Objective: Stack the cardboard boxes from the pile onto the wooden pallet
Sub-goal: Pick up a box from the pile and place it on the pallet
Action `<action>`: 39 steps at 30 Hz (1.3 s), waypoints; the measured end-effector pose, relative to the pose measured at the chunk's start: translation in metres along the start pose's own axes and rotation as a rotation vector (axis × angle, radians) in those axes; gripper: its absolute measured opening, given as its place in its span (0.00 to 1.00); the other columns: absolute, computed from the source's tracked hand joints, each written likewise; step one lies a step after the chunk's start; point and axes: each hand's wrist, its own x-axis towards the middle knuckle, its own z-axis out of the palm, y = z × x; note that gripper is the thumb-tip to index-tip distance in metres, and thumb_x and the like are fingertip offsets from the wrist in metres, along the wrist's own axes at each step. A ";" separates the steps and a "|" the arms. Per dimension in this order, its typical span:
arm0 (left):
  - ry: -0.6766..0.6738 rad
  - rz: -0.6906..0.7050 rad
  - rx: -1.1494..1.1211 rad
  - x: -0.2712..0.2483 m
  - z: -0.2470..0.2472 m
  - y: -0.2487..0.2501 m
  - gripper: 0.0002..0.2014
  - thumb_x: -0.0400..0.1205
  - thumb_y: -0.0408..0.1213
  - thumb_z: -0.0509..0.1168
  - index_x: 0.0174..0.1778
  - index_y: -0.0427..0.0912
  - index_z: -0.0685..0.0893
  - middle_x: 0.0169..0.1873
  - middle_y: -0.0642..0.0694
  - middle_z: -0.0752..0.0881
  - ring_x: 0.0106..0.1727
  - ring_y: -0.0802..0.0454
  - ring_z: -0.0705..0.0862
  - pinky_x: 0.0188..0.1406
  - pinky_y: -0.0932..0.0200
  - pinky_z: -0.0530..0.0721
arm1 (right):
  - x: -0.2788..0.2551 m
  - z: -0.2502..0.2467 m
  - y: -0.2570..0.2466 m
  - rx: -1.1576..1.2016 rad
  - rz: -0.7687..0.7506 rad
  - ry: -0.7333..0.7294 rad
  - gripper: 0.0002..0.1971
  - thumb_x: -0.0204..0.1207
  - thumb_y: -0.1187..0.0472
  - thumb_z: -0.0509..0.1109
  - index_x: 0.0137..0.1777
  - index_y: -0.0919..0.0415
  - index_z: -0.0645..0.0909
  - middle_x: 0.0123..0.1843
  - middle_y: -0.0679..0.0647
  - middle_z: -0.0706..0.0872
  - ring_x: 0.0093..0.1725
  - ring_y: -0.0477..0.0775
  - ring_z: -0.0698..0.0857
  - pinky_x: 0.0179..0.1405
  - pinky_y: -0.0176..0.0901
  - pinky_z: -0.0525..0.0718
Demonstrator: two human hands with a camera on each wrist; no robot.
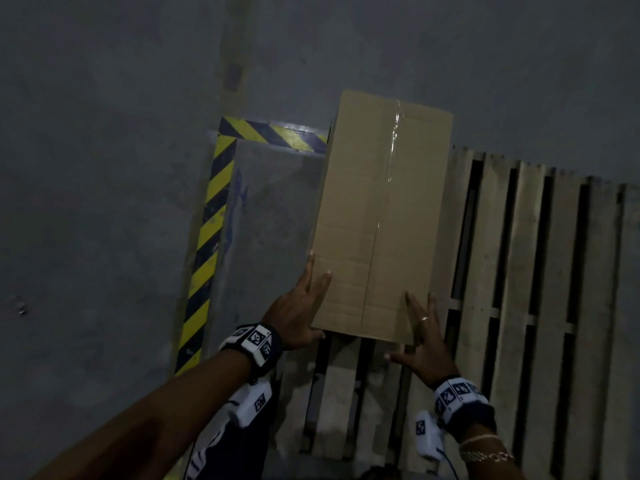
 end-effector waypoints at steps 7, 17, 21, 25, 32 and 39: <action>-0.038 -0.050 0.050 0.000 0.009 0.008 0.61 0.74 0.44 0.80 0.89 0.47 0.39 0.82 0.35 0.23 0.79 0.31 0.70 0.59 0.46 0.84 | 0.001 0.010 0.001 -0.052 -0.006 0.144 0.60 0.69 0.77 0.81 0.82 0.21 0.54 0.91 0.53 0.49 0.86 0.31 0.45 0.79 0.50 0.66; -0.041 -0.049 0.057 0.010 0.004 0.003 0.61 0.71 0.42 0.83 0.90 0.47 0.45 0.85 0.33 0.28 0.84 0.29 0.62 0.65 0.41 0.84 | 0.015 0.011 0.010 -0.088 0.013 0.172 0.58 0.69 0.80 0.79 0.83 0.26 0.58 0.91 0.54 0.52 0.87 0.46 0.51 0.80 0.54 0.68; 0.007 -0.049 0.074 0.020 -0.004 0.002 0.58 0.73 0.42 0.81 0.90 0.47 0.46 0.85 0.32 0.28 0.82 0.30 0.66 0.70 0.42 0.79 | 0.026 0.005 0.007 -0.057 0.027 0.201 0.56 0.71 0.79 0.77 0.81 0.21 0.60 0.90 0.55 0.54 0.85 0.43 0.54 0.78 0.56 0.74; 0.020 -0.039 0.051 0.027 -0.001 -0.004 0.58 0.72 0.35 0.81 0.89 0.48 0.46 0.84 0.34 0.27 0.82 0.29 0.67 0.70 0.40 0.79 | 0.031 0.006 0.013 -0.067 0.010 0.232 0.53 0.73 0.78 0.76 0.83 0.27 0.61 0.88 0.54 0.61 0.85 0.43 0.55 0.78 0.66 0.75; 0.018 -0.005 -0.025 0.034 -0.004 -0.016 0.58 0.73 0.28 0.79 0.89 0.51 0.44 0.83 0.39 0.23 0.76 0.29 0.74 0.62 0.43 0.83 | 0.031 0.008 0.005 -0.042 -0.033 0.280 0.48 0.74 0.77 0.76 0.85 0.36 0.64 0.79 0.56 0.71 0.76 0.34 0.63 0.76 0.58 0.76; 0.033 0.004 -0.080 0.041 -0.010 -0.023 0.57 0.73 0.30 0.80 0.90 0.52 0.48 0.85 0.43 0.25 0.75 0.28 0.73 0.54 0.43 0.84 | 0.039 0.008 0.011 -0.052 -0.008 0.266 0.46 0.78 0.72 0.75 0.84 0.30 0.61 0.86 0.59 0.65 0.85 0.57 0.66 0.76 0.57 0.78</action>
